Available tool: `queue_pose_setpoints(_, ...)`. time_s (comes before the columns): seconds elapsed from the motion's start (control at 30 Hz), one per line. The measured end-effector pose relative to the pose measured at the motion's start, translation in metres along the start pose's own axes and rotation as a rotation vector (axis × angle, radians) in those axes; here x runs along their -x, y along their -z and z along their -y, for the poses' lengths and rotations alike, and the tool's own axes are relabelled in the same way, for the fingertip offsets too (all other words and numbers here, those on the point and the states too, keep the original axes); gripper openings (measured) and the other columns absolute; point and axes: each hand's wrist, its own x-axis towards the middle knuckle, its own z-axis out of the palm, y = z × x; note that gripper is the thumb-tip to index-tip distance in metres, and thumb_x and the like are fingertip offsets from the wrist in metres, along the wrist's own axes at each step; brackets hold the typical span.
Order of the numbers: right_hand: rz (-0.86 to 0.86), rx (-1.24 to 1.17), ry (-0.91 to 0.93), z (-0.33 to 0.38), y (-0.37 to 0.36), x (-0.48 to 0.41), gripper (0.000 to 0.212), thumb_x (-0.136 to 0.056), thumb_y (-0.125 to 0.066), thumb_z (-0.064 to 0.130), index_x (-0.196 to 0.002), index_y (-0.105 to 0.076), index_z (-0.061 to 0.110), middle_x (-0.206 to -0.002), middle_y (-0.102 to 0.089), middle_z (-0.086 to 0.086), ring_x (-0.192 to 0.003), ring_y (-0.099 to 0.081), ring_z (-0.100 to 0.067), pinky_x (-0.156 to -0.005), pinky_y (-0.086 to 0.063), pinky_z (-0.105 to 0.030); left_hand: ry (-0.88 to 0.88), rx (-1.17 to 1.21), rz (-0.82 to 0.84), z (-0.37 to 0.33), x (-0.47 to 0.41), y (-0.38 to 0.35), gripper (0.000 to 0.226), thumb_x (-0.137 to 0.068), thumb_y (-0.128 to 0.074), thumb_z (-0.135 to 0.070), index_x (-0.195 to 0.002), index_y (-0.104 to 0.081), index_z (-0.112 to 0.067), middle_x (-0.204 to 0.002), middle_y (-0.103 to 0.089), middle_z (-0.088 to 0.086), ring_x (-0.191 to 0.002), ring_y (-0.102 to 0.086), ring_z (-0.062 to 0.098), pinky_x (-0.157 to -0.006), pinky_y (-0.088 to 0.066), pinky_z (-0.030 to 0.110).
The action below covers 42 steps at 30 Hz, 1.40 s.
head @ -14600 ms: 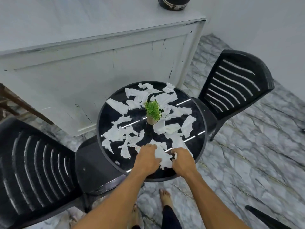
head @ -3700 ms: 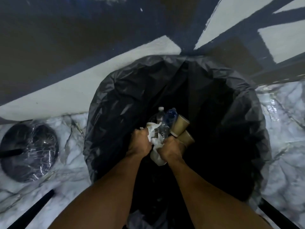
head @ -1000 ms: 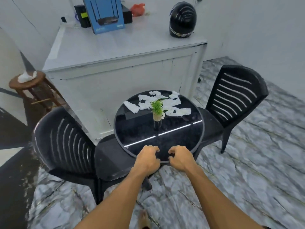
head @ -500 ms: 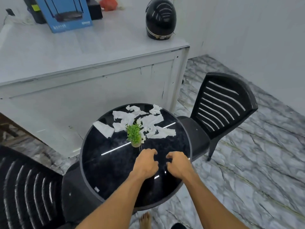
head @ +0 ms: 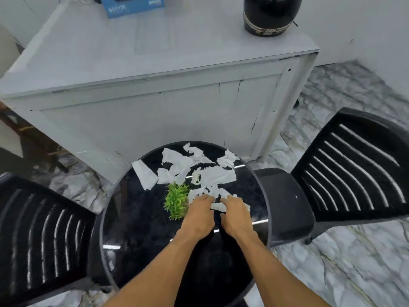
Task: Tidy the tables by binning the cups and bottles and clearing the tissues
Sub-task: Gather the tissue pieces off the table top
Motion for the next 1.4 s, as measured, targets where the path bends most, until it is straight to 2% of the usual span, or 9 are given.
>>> queue_pose_setpoints(0.27, 0.091, 0.019, 0.070, -0.053, -0.004, -0.020, 0.027, -0.089, -0.056, 0.002, -0.112, -0.063, 0.014, -0.098, -0.054, 0.000, -0.091, -0.053, -0.019, -0.073, -0.047, -0.029, 0.144, -0.171, 0.115, -0.021, -0.034, -0.033, 0.048, -0.090, -0.054, -0.006, -0.137, -0.048, -0.015, -0.127, -0.055, 0.004, -0.117, -0.048, 0.025, -0.096, -0.046, 0.037)
queue_pose_setpoints(0.37, 0.112, -0.034, -0.013, -0.064, -0.004, -0.027, 0.015, -0.089, -0.053, -0.001, -0.081, -0.050, 0.011, -0.087, -0.049, -0.001, -0.078, -0.051, -0.017, -0.060, -0.042, -0.029, 0.212, -0.118, 0.086, -0.023, -0.032, -0.045, 0.048, -0.084, -0.050, 0.006, -0.127, -0.054, -0.014, -0.118, -0.059, 0.005, -0.113, -0.053, 0.025, -0.094, -0.048, 0.035)
queue_pose_setpoints(0.57, 0.093, -0.151, -0.036, -0.065, -0.001, -0.037, 0.017, -0.087, -0.051, -0.004, -0.075, -0.060, 0.006, -0.079, -0.060, -0.004, -0.067, -0.054, -0.013, -0.055, -0.045, -0.027, 0.253, -0.075, -0.029, -0.024, -0.026, -0.049, 0.040, -0.073, -0.046, 0.013, -0.099, -0.065, -0.011, -0.096, -0.063, 0.003, -0.095, -0.058, 0.024, -0.078, -0.045, 0.029)
queue_pose_setpoints(0.7, 0.016, -0.030, 0.086, -0.060, 0.004, -0.045, 0.028, -0.082, -0.050, -0.003, -0.057, -0.052, 0.010, -0.059, -0.049, 0.003, -0.062, -0.048, -0.015, -0.053, -0.047, -0.035, 0.284, -0.050, -0.205, -0.018, -0.032, -0.040, 0.049, -0.079, -0.052, 0.012, -0.121, -0.060, -0.013, -0.112, -0.055, 0.004, -0.091, -0.053, 0.020, -0.074, -0.050, 0.031)
queue_pose_setpoints(0.87, -0.042, -0.029, 0.149, -0.062, 0.013, -0.052, 0.031, -0.079, -0.049, 0.001, -0.052, -0.046, 0.016, -0.048, -0.041, 0.007, -0.050, -0.043, -0.012, -0.045, -0.042, -0.029, 0.499, 0.025, -0.146, -0.021, -0.047, -0.033, 0.076, -0.081, -0.052, 0.015, -0.147, -0.036, -0.020, -0.161, -0.009, 0.011, -0.104, -0.059, 0.029, -0.077, -0.053, 0.031)
queue_pose_setpoints(0.93, -0.071, -0.057, 0.167, -0.063, 0.018, -0.054, 0.032, -0.077, -0.049, 0.000, -0.050, -0.045, 0.016, -0.047, -0.040, 0.008, -0.049, -0.043, -0.012, -0.045, -0.040, -0.028, 0.588, 0.019, -0.135, -0.024, -0.048, -0.040, 0.065, -0.083, -0.051, 0.013, -0.141, -0.040, -0.012, -0.151, -0.029, 0.017, -0.112, -0.056, 0.032, -0.087, -0.052, 0.035)
queue_pose_setpoints(1.1, -0.136, -0.099, 0.191, -0.058, 0.022, -0.066, 0.020, -0.085, -0.062, 0.004, -0.089, -0.079, 0.014, -0.109, -0.068, 0.001, -0.110, -0.054, -0.018, -0.090, -0.049, -0.032, 0.586, -0.010, -0.123, -0.025, -0.042, -0.046, 0.023, -0.081, -0.052, 0.009, -0.095, -0.062, -0.007, -0.104, -0.063, 0.010, -0.095, -0.061, 0.026, -0.078, -0.050, 0.032)
queue_pose_setpoints(1.23, 0.047, 0.039, 0.221, -0.041, 0.025, -0.094, 0.023, -0.092, -0.059, 0.009, -0.105, -0.077, 0.014, -0.154, -0.040, -0.002, -0.145, -0.026, -0.023, -0.111, -0.036, -0.040, 0.538, 0.047, -0.167, -0.024, -0.054, -0.033, 0.027, -0.072, -0.049, 0.011, -0.063, -0.044, -0.014, -0.074, -0.062, 0.007, -0.073, -0.060, 0.025, -0.058, -0.042, 0.029)
queue_pose_setpoints(1.4, 0.131, 0.082, 0.190, -0.028, 0.011, -0.109, 0.020, -0.087, -0.062, 0.005, -0.101, -0.072, 0.015, -0.128, -0.060, -0.003, -0.122, -0.055, -0.025, -0.091, -0.050, -0.034, 0.506, 0.115, -0.323, -0.021, -0.092, 0.015, 0.028, -0.081, -0.055, 0.008, -0.092, -0.072, -0.011, -0.088, -0.071, 0.003, -0.080, -0.067, 0.021, -0.070, -0.056, 0.026)
